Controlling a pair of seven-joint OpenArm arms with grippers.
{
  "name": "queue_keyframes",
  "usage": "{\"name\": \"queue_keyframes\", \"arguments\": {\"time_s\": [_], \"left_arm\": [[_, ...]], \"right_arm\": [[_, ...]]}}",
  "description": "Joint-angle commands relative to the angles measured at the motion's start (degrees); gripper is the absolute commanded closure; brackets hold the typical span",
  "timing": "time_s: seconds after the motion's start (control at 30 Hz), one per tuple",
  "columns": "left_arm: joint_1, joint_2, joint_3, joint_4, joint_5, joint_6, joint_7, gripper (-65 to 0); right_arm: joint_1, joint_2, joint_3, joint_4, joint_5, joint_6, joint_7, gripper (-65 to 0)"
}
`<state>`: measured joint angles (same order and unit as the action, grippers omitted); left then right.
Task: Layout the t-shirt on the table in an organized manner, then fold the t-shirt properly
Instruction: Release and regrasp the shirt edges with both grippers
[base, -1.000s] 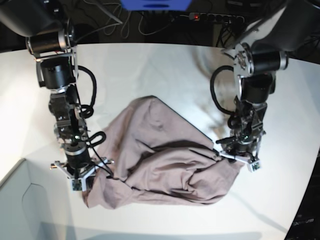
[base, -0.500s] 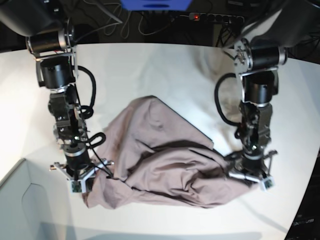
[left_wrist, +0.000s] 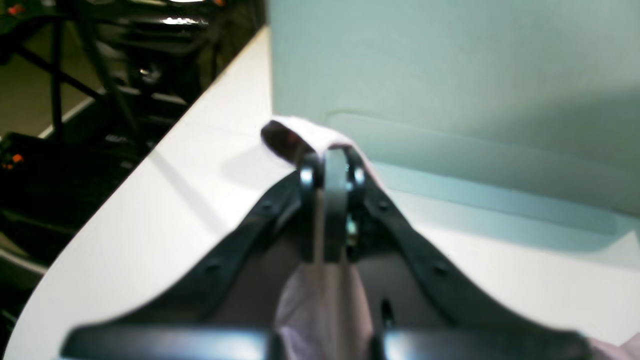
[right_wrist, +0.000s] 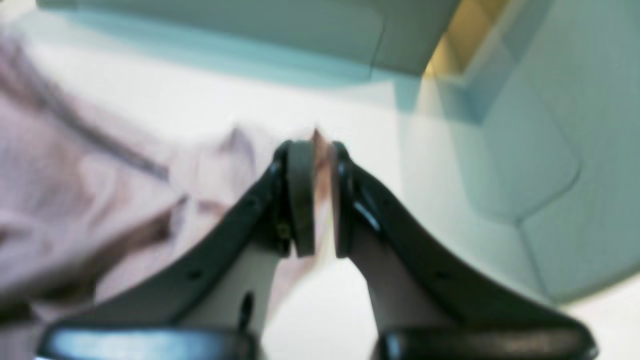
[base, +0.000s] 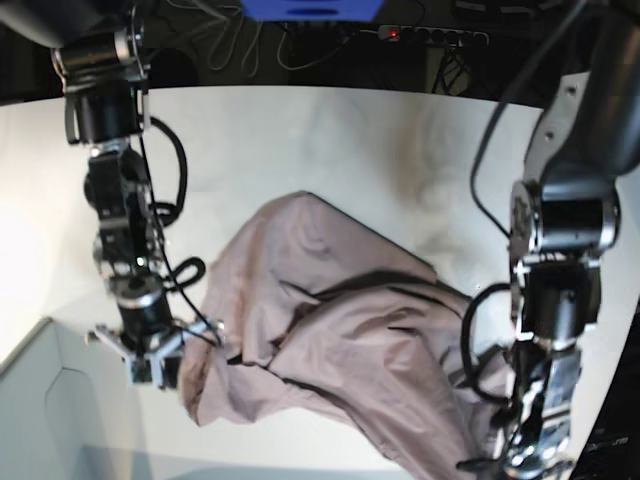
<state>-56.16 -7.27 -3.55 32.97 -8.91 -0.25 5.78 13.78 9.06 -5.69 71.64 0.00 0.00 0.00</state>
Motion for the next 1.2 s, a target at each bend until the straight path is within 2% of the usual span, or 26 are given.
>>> {"name": "queue_keyframes", "arguments": {"time_s": [0.0,0.07,0.13,0.23,0.27,0.33,0.5,0.57,0.73,0.8,1.0,1.17], "left_arm": [[-4.5,-0.3,0.4,-4.4,0.3,0.5,-1.4,-0.5],[-10.8,0.1,3.2,-14.0,0.3,0.5,-3.3,-6.2],[-14.0,1.6,6.0,-20.6,0.2,0.6,-6.8,-19.2],[-13.6,2.5,8.2,-21.4,0.2,0.5,-10.0,-36.8],[-12.5,2.5,8.7,-21.3,0.2,0.5,-10.7,-41.0],[-10.3,2.6,9.8,-19.7,0.2,0.5,-11.3,-45.4],[-1.3,1.1,9.8,-11.9,0.0,0.7,-11.0,-46.4],[3.5,-0.5,9.7,-8.4,0.0,0.8,-11.0,-46.3],[13.4,-4.0,9.7,-0.7,-0.1,0.9,-11.0,-46.5],[16.7,-5.6,9.7,1.4,-0.1,0.9,-11.0,-46.5],[26.8,-10.0,8.3,5.1,-0.1,0.9,-11.0,-46.7],[32.6,-10.3,-2.9,6.4,-0.1,0.5,-10.9,-46.7]], "right_arm": [[-0.3,0.2,1.0,2.6,-0.4,0.7,-0.8,-7.7],[-4.2,0.2,2.0,4.5,-0.4,0.7,-0.8,-7.7],[-7.8,0.2,2.4,6.5,-0.4,0.7,-0.7,-7.7],[-11.8,0.3,2.5,8.8,-0.4,0.7,-0.7,-7.7],[-13.0,0.0,2.4,9.5,-0.4,0.7,-0.7,-7.7],[-15.5,-0.3,2.0,11.1,-0.4,0.7,-0.7,-7.7],[-18.7,-3.5,-1.5,12.7,-0.4,0.7,-0.8,-9.4],[-19.4,-5.1,-3.0,12.5,-0.4,0.7,-0.9,-14.5],[-17.9,-8.3,-6.8,8.4,-0.4,0.7,-0.9,-33.6],[-16.1,-8.8,-9.1,5.2,-0.4,0.7,-0.9,-38.0],[-11.5,-8.9,-15.2,-6.3,-0.4,0.7,-0.9,-38.8],[-11.7,-8.8,-17.0,-11.0,-0.4,0.5,-0.7,-38.9]]}}
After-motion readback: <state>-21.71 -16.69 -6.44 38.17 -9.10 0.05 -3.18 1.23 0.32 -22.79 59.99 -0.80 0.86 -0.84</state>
